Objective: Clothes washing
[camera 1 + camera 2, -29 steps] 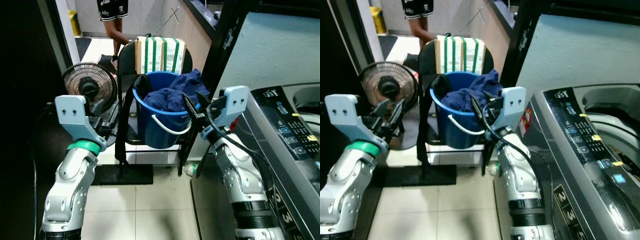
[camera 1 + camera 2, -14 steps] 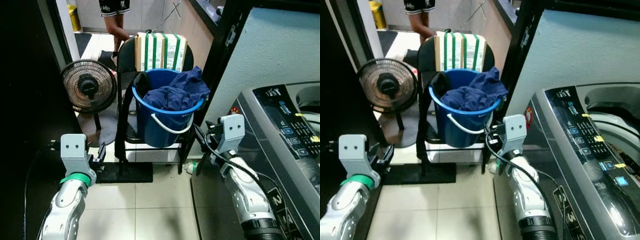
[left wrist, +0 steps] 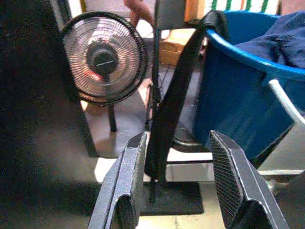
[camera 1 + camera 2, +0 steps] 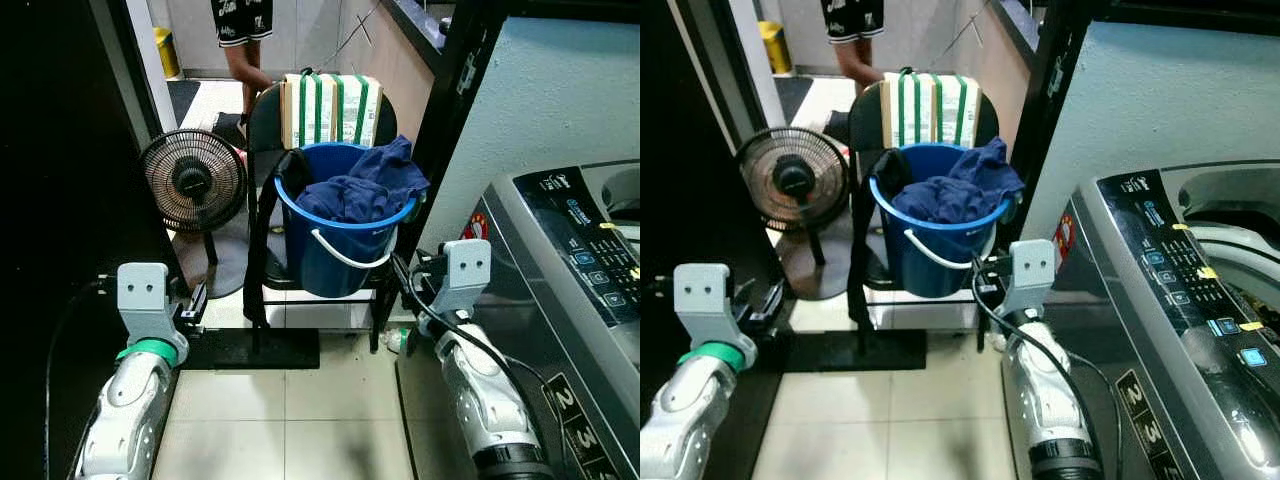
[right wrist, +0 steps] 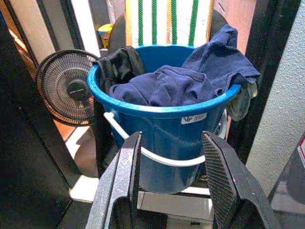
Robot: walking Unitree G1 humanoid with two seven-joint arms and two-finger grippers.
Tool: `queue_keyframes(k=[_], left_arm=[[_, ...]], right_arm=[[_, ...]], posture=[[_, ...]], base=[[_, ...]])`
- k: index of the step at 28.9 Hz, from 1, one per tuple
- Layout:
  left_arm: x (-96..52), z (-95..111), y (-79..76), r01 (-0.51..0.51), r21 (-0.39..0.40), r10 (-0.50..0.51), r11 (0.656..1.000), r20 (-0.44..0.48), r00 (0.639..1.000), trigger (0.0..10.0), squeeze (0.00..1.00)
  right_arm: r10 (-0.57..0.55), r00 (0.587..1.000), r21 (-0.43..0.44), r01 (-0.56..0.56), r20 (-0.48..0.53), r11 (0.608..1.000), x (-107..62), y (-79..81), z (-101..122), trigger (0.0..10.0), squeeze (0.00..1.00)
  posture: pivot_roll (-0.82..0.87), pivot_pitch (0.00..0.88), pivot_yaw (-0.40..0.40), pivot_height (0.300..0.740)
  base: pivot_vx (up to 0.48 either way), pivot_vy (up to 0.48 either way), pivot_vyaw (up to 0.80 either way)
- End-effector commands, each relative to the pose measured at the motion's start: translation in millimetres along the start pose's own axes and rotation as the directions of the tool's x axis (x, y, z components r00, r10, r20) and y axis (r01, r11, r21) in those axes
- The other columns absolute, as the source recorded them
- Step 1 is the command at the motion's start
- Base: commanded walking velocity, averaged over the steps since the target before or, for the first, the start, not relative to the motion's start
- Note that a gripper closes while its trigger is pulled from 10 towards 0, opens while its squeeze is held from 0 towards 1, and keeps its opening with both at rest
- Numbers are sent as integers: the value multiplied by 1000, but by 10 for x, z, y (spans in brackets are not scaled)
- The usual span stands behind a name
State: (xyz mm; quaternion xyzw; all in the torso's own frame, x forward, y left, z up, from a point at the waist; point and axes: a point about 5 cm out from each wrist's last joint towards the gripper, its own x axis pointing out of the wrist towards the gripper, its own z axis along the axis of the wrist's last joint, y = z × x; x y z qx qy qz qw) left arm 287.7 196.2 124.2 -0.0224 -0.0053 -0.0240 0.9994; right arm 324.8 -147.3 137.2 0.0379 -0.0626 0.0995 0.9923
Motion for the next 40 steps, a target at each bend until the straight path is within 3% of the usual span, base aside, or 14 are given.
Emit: queue_keyframes(k=[1, 40], left_arm=[[-6, 28, -13, 14, -8, -14, 1000, 27, 1000, 10000, 0], [-1, 27, -84, 36, -51, -34, 998, 40, 999, 10000, 0]], right_arm=[[-7, 1000, 15, 8, -4, 1000, -33, 1, -37, 10000, 0], [2, 1000, 11, -2, 1, 1000, -41, -4, 8, 10000, 0]], posture=[[67, 21, 38, 740], [40, 37, 27, 740]], base=[[259, 0, 0], [374, 0, 0]])
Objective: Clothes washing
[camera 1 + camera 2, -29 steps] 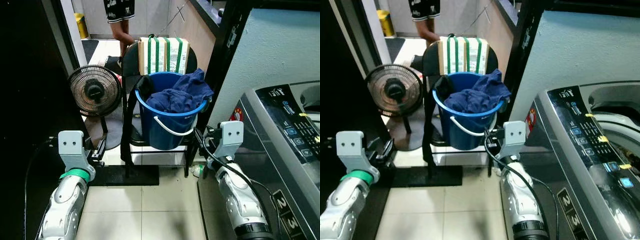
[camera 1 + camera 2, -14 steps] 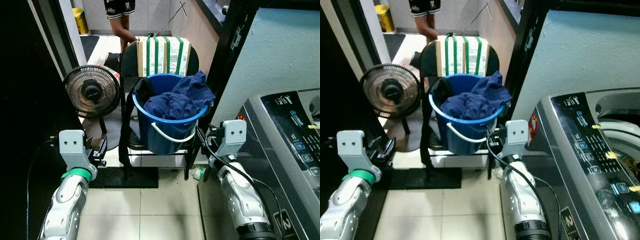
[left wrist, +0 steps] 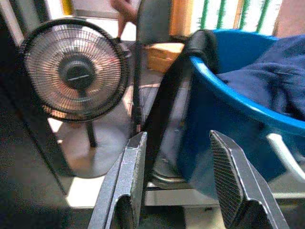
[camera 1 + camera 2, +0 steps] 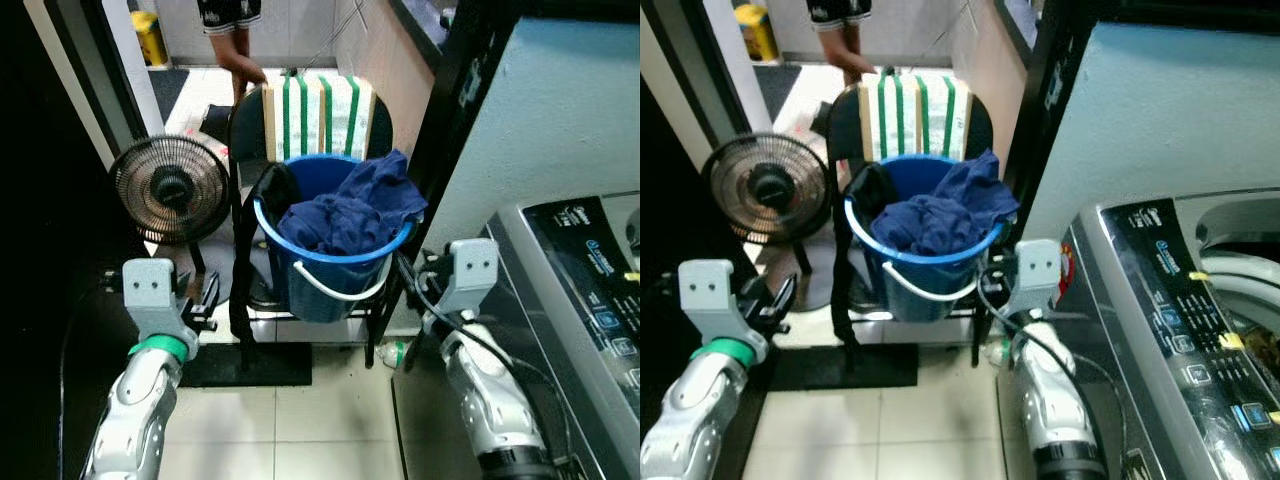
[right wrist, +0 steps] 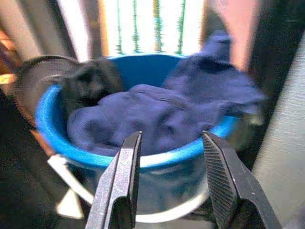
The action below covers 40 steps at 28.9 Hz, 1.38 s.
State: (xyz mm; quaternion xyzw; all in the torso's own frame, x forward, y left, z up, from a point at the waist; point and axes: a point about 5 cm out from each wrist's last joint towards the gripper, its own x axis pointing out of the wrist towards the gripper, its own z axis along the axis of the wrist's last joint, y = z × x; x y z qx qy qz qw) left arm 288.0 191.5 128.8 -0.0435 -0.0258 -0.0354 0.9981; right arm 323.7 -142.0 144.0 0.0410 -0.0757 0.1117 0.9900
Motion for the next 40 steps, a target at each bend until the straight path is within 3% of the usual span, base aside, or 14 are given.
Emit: queue_keyframes(k=[1, 12, 18, 28, 40], left_arm=[[-5, -22, -35, 12, -10, -12, 1000, -4, 1000, 10000, 0], [2, -17, -34, 11, -9, -11, 1000, 2, 1000, 10000, 0], [19, -25, -44, 22, -10, -22, 1000, -1, 1000, 10000, 0], [15, -35, -71, 32, -10, -32, 999, -1, 999, 10000, 0], [-10, -45, -57, 22, -14, -22, 1000, 2, 1000, 10000, 0]], right_arm=[[-22, 999, 5, 22, -27, 1000, -56, -61, -57, 10000, 0], [-29, 998, 9, 30, -57, 1000, -169, -79, -128, 10000, 0], [-27, 999, 8, 28, -29, 1000, -80, -69, -54, 10000, 0], [11, 1000, -30, -12, -26, 999, -75, -43, -32, 10000, 0], [21, 1000, -7, -22, -13, 1000, -43, -25, 2, 10000, 0]], posture=[[35, 32, 21, 740], [36, 27, 10, 740], [34, 18, 23, 740], [34, 8, 20, 740], [34, 12, 9, 740]], base=[[390, 0, 0], [379, 0, 0], [377, 0, 0], [372, 0, 160], [358, 0, 133]])
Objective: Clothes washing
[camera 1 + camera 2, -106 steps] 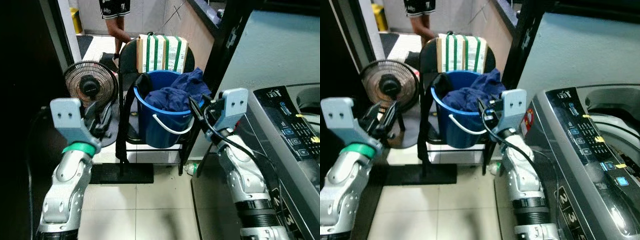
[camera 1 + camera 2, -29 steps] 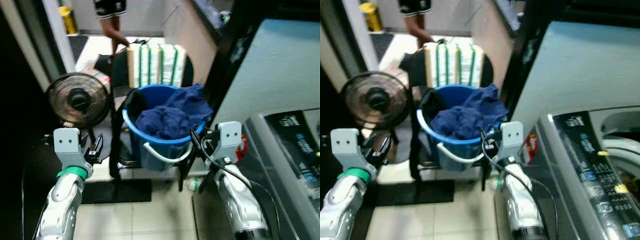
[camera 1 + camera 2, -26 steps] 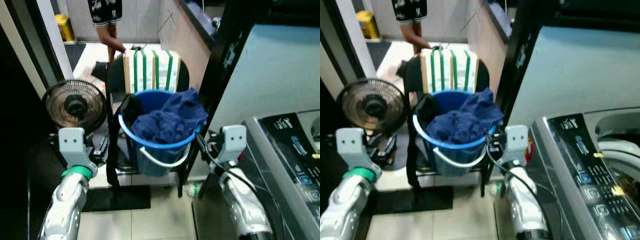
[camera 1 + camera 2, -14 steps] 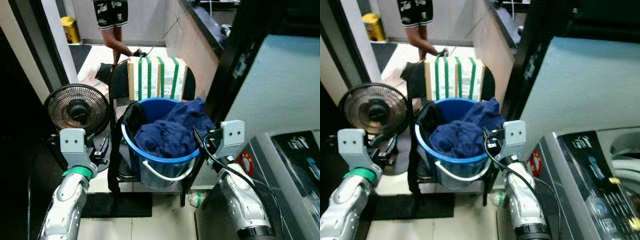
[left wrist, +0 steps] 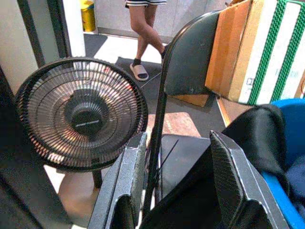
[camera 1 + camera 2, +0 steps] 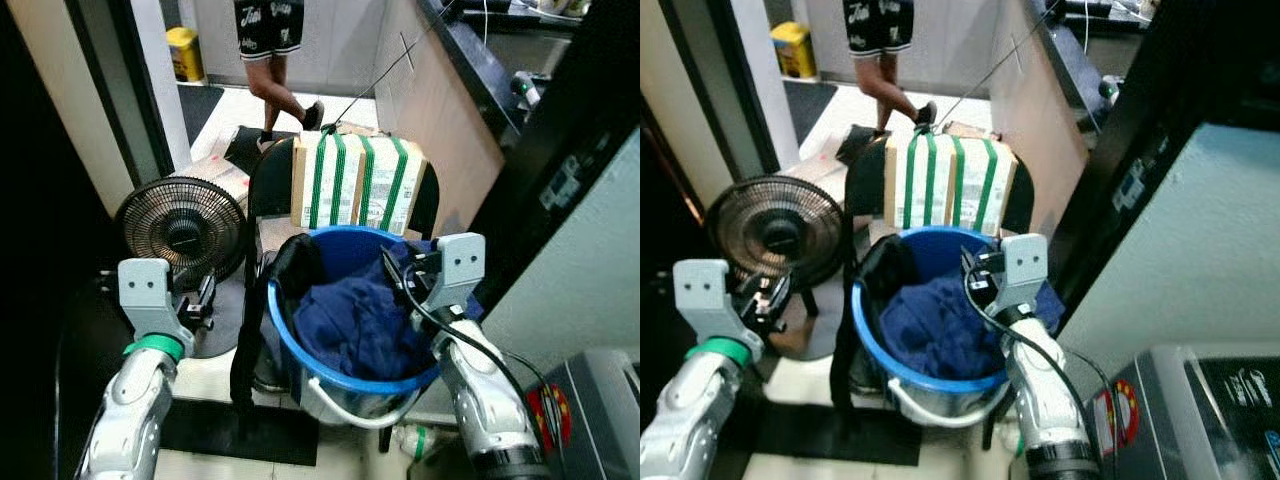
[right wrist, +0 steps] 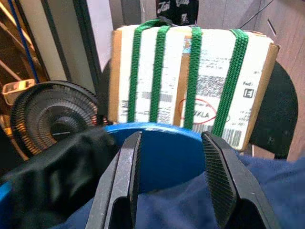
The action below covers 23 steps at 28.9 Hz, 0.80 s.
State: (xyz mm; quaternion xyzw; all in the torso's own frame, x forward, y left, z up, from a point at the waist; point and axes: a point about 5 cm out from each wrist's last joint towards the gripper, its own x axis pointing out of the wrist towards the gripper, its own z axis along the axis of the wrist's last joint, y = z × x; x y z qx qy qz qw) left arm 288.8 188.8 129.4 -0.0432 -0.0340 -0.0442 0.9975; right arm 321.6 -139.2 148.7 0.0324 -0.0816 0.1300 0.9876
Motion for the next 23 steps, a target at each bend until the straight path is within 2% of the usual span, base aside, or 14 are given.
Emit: queue_keyframes(k=[1, 16, 22, 23], left_arm=[[-22, -49, -31, 1, -18, -2, 1000, -12, 1000, 10000, 0], [-49, -66, -3, -20, 11, 20, 1000, -12, 1000, 10000, 0], [-56, -69, -13, -14, 21, 15, 1000, -14, 1000, 10000, 0], [-57, -73, -12, -9, 31, 10, 999, -19, 1000, 10000, 0]], right_arm=[[-14, 1000, 8, 14, -20, 1000, -36, -56, -42, 10000, 0], [23, 1000, 28, -23, 7, 999, 11, -31, 18, 10000, 0], [94, 996, 32, -94, -10, 995, 25, 9, -1, 10000, 0], [129, 989, -15, -131, -77, 991, 32, 11, -79, 10000, 1000]], posture=[[34, 12, 9, 740], [34, 37, 1, 740], [35, 40, 3, 740], [34, 44, 5, 740]], base=[[307, 0, 0], [20, 0, 0], [0, 0, 0], [0, 0, 0]])
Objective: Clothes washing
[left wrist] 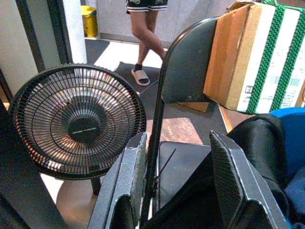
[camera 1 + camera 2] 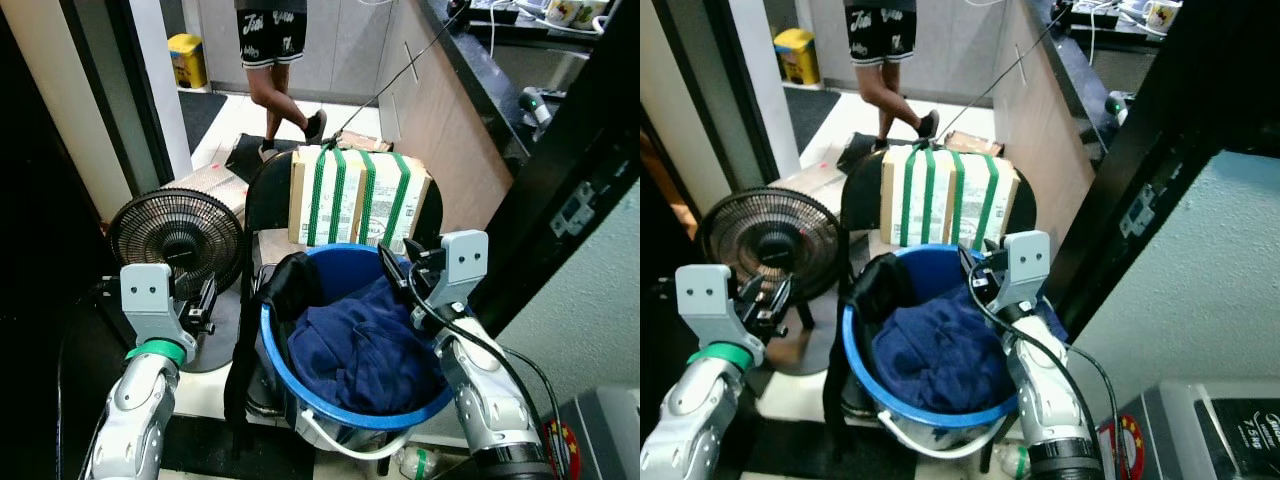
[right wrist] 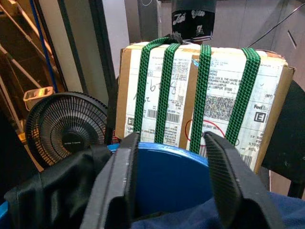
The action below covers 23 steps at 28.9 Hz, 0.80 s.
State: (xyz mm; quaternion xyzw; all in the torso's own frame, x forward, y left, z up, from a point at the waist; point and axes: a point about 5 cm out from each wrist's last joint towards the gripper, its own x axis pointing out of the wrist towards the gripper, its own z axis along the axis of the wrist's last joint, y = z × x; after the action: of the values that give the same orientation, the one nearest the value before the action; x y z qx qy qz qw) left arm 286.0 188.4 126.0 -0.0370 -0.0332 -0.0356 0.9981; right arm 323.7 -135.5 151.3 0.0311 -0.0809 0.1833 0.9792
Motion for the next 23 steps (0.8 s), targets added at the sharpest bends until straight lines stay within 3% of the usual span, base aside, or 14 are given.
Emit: queue_keyframes(k=[1, 2, 5, 10, 11, 14, 18, 22, 23], left_arm=[[-26, -50, -10, 13, 28, -13, 1000, -23, 1000, 10000, 0], [-26, -50, -10, 13, 28, -13, 1000, -23, 1000, 10000, 0], [-26, -63, -7, 21, 32, -20, 999, -33, 999, 10000, 0], [-23, -65, -14, 27, 26, -26, 999, -36, 999, 10000, 0], [-20, -67, -21, 32, 24, -31, 999, -38, 999, 10000, 0], [-20, -67, -21, 32, 24, -31, 999, -38, 999, 10000, 0], [-24, -66, -43, 50, 18, -49, 999, -43, 998, 10000, 0], [-31, -65, -52, 58, 17, -57, 998, -45, 997, 10000, 0], [-34, -67, -58, 62, 17, -61, 998, -47, 997, 10000, 0]], right_arm=[[65, 985, -60, -76, -162, 995, -10, -30, -213, 10000, 1000], [65, 985, -60, -76, -162, 995, -10, -30, -213, 10000, 1000], [57, 956, -104, -90, -287, 990, -19, -140, -390, 10000, 1000], [-36, 953, -130, -4, -300, 992, 5, -287, -429, 10000, 1000], [-105, 945, -149, 60, -309, 987, 9, -392, -450, 10000, 1000], [-105, 945, -149, 60, -309, 987, 9, -392, -450, 10000, 1000], [-215, 927, -205, 155, -308, 966, 29, -628, -412, 10000, 1000], [-196, 935, -208, 137, -296, 968, 58, -666, -352, 10000, 1000], [-157, 944, -191, 103, -289, 976, 77, -651, -327, 10000, 0]], posture=[[34, 45, 9, 740], [34, 45, 9, 740], [34, 44, 11, 740], [33, 49, 16, 740], [32, 53, 18, 740], [32, 53, 18, 740], [29, 62, 24, 740], [29, 68, 23, 740], [27, 72, 25, 740]], base=[[0, 0, 0], [0, 0, 0], [0, 0, 0], [0, 0, 0], [0, 0, 0], [0, 0, 0], [0, 0, 0], [0, 0, 0], [0, 0, 0]])
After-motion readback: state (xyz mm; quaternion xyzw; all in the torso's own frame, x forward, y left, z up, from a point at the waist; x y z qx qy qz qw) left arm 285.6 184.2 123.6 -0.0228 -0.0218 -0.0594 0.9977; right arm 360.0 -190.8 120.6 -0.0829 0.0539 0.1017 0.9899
